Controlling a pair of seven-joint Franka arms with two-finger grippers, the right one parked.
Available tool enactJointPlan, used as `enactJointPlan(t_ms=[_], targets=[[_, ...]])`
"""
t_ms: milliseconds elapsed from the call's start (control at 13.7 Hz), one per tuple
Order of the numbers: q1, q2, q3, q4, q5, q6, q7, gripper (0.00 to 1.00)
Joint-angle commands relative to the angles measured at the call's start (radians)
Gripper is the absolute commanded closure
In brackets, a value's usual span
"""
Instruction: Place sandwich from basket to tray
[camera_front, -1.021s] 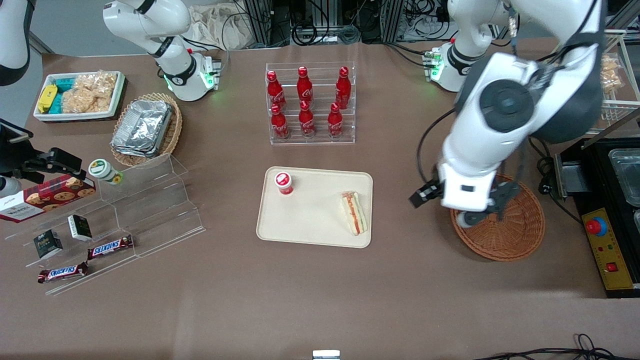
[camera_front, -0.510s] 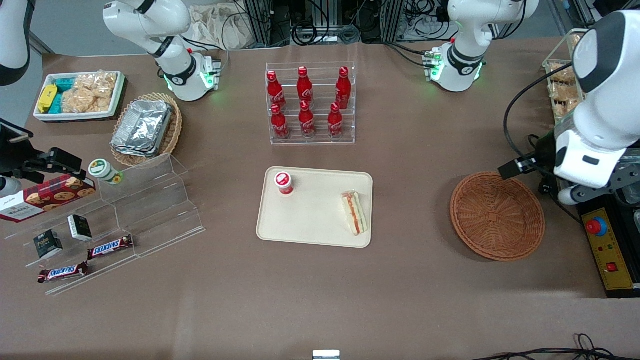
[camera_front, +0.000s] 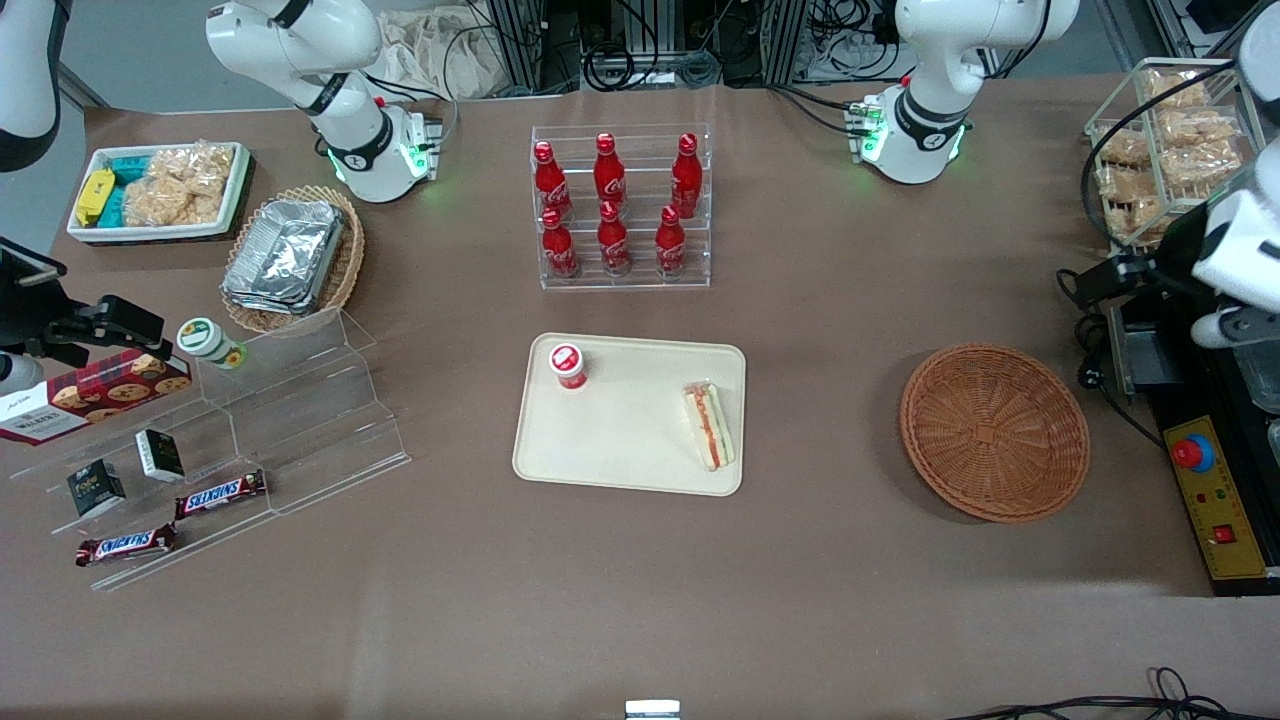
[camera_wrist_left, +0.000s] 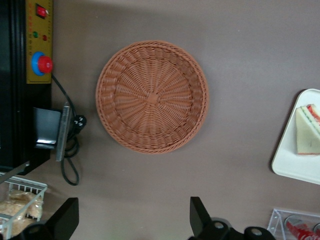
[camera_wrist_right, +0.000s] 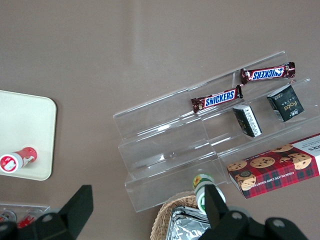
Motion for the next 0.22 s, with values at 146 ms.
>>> enactJointPlan(t_ms=[146], targets=[[-0.018,-0.071,0.015,-0.103,0.002,0.073,0.039,0.0]])
